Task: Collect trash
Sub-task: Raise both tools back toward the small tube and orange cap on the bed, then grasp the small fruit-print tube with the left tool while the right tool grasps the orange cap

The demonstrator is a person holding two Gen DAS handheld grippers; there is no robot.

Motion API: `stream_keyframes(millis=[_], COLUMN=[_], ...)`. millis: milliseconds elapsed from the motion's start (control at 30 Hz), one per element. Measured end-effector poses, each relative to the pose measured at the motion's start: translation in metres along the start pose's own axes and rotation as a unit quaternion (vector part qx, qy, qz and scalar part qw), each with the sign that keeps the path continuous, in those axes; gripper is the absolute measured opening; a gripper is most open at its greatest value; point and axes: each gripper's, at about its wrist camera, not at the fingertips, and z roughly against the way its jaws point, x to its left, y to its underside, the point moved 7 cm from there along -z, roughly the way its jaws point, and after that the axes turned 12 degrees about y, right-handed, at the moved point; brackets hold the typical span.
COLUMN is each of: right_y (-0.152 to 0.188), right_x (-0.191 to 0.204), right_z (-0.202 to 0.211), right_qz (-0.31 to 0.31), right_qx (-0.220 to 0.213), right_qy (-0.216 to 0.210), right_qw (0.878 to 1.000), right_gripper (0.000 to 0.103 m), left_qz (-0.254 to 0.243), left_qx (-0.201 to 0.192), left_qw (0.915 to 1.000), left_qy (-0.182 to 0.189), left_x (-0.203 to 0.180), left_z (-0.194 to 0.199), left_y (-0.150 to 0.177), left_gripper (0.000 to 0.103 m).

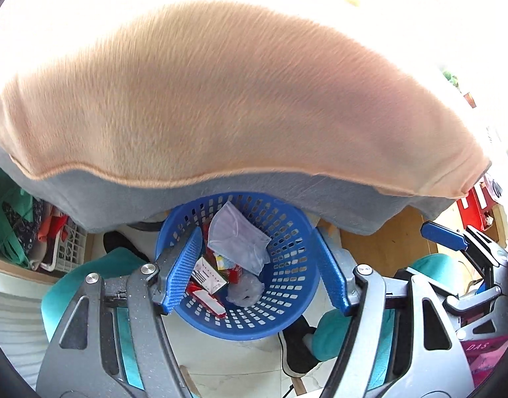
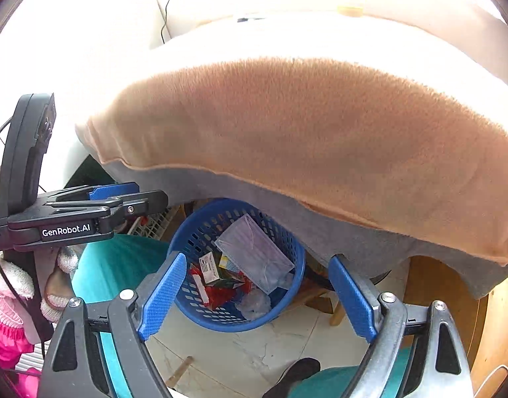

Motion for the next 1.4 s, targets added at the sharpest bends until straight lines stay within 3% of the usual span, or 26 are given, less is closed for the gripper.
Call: stream_keyframes(millis=[267, 467, 567, 833, 967, 1267, 1400], right_y=[-0.040, -0.077, -0.093, -0.138, -0.167, -0.225, -0.249], right_x=[-0.012, -0.034, -0.048, -0.075, -0.090, -0.118, -0.132], right_z=[0.050, 0.059, 0.060, 0.058, 0.045, 0.007, -0.015], right_qz=[0.018, 0.001, -0.018, -0.012, -0.018, -0.060, -0.092], right_qx=[-0.086, -0.100, -0.099, -0.120, -0.119, -0.110, -0.098], right_qy=[0.021, 0.039, 0.043, 0.074, 0.074, 0.056, 0.038], right_qw=[0.996, 0.994, 0.994, 0.990, 0.990, 0.991, 0.990], right_gripper=[0.089, 0.089, 0.089, 0.089, 0.089, 0.089, 0.089], left_qz=[-0.061, -0.112, -0.129, -0.061, -0.057, -0.013, 0.016], left_qx=[-0.040, -0.057, -0.051, -0.038, -0.030, -0.029, -0.032], left_qw=[0.9960, 0.9895, 0.9875, 0.9954, 0.9976, 0.9992, 0.9989], left_qy=[0.052, 0.070, 0.076, 0.063, 0.024, 0.022, 0.031], left_x=[-0.033, -0.048, -0.052, -0.026, -0.016, 0.006, 0.015], left_z=[0.044, 0.067, 0.064, 0.024, -0.003, -0.044, -0.055], left_y=[-0.036, -0.095, -0.135, -0.230, -0.258, -0.301, -0.312], left_gripper=[0.070, 0.070, 0.085, 0.086, 0.086, 0.086, 0.060])
